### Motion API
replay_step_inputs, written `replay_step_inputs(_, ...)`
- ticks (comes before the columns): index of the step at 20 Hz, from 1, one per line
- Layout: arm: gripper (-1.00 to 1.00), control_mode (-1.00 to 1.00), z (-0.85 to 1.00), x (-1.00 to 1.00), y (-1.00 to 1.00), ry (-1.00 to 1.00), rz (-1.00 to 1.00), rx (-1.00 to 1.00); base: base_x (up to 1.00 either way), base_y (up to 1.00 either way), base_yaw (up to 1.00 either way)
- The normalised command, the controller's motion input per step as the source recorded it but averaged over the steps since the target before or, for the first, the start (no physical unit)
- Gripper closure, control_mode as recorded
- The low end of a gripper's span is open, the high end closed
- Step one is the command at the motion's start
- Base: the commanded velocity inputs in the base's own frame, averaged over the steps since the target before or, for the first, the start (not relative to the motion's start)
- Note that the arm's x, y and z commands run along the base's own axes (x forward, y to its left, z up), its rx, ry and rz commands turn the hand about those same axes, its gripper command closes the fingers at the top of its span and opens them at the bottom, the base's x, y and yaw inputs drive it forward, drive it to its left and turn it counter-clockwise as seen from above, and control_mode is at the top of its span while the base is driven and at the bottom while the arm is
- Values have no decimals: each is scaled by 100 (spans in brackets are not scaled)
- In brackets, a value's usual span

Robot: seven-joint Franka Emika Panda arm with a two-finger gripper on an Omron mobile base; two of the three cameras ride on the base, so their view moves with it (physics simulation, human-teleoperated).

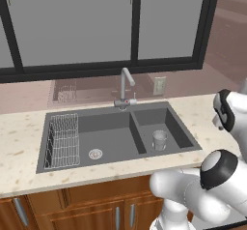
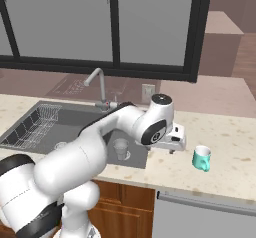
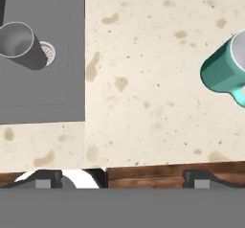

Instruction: Move any existing items from the left basin to the right basin for drying. Then move the mug from the counter to the left basin of the sink for washing.

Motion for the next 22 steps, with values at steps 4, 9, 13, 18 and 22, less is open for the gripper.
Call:
replay_step_inputs(4, -100, -100, 8, -18, -34, -2, 2, -1, 0, 0, 0)
replay_step_inputs(9, -100, -100, 9, -8, -36, -4, 2, 0, 0, 0, 0)
replay_step_inputs(13, -100, -100, 7, -1, -36, -4, 4, 0, 0, 0, 0)
replay_step_inputs(18, -100, -100, 2, 0, -40, -3, 4, 0, 0, 0, 0)
replay_step_inputs(22, -100, -100, 0, -1, -44, -2, 3, 0, 0, 0, 0)
